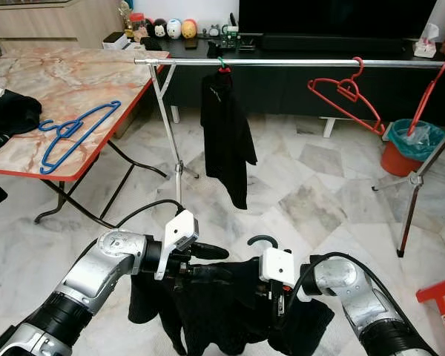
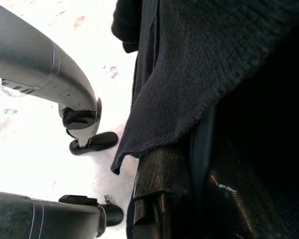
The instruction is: Hang hanger
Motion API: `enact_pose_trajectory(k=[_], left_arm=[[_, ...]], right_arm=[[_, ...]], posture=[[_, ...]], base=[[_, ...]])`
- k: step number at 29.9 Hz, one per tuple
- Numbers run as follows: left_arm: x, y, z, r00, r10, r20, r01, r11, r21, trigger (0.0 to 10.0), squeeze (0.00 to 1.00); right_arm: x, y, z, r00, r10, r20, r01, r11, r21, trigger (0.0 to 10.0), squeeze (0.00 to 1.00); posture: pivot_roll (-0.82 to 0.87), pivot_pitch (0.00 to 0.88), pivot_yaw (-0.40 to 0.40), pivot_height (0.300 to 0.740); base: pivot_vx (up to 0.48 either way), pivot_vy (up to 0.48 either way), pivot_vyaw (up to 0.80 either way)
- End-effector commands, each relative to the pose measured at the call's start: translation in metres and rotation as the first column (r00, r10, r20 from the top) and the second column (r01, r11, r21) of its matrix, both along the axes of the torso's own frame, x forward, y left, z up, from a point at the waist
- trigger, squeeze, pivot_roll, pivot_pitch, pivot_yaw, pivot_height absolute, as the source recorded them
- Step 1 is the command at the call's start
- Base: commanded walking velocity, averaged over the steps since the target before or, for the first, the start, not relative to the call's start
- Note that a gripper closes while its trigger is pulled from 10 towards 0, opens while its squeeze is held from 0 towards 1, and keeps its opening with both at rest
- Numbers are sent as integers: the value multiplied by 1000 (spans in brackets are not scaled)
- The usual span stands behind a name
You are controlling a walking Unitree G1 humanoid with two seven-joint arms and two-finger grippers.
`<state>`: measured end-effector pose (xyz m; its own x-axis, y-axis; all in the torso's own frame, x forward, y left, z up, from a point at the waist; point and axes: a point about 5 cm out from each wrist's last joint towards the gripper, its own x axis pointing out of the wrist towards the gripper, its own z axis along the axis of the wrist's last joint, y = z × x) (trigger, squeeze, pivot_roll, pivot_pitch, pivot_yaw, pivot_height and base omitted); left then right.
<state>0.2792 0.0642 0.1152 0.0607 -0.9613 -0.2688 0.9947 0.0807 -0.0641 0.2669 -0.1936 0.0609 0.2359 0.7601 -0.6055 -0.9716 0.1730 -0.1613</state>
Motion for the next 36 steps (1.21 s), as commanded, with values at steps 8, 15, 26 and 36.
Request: enact_pose_trajectory(k=[8,15,26,36], left_arm=[[2,-5,-1,999,25,40,-26,999,27,10000,1000],[2,-7,-1,999,21,39,-22,999,29,10000,0],[3,-16,-2,998,34,60,-37,998,47,10000,0],[3,-16,-3,998,26,60,-29,998,60,9765,0]], right_arm=[[4,3,5,1000,9,14,-9,1000,19,0,0],[4,4,5,1000,12,15,-12,1000,20,0,0],[6,9,6,1000,15,22,-15,999,32,0,0],[6,9,6,1000,18,22,-19,999,34,0,0]], posture=[[-38,14,17,740],[-40,12,18,740],[-39,5,19,740],[-40,0,21,740]], base=[[0,0,0],[0,0,0],[0,0,0],[0,0,0]])
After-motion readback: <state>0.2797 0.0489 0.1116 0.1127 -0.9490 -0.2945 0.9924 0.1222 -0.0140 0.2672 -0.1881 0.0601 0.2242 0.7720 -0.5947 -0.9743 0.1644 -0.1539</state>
